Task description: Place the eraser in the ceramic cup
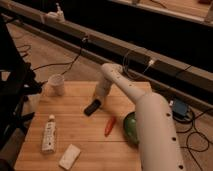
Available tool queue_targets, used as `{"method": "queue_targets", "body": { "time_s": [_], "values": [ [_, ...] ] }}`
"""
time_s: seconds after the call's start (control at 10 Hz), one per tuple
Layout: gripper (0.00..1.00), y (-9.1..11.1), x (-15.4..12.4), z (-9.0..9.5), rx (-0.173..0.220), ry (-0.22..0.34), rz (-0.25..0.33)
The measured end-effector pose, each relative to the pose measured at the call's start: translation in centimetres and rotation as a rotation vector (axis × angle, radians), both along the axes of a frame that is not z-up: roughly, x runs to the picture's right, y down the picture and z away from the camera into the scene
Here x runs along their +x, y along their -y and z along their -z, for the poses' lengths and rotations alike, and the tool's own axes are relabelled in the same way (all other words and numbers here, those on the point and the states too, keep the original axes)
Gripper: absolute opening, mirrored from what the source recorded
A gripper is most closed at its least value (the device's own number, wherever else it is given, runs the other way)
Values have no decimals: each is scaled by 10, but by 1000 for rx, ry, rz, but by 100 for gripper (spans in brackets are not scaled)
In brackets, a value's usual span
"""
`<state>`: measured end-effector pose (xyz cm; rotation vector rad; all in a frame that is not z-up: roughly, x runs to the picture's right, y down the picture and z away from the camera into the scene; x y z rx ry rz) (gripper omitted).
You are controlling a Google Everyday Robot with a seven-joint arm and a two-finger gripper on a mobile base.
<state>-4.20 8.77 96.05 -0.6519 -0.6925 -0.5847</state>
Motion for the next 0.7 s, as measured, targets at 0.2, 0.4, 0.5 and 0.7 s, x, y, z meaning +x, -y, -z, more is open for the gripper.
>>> {"method": "queue_targets", "body": {
  "time_s": [0.2, 0.4, 0.5, 0.7],
  "values": [
    [14, 17, -11, 11, 50, 20, -8],
    [14, 36, -18, 29, 92, 41, -36],
    [14, 59, -27, 49, 137, 74, -78],
    [14, 97, -42, 82, 236, 120, -120]
  ]
}}
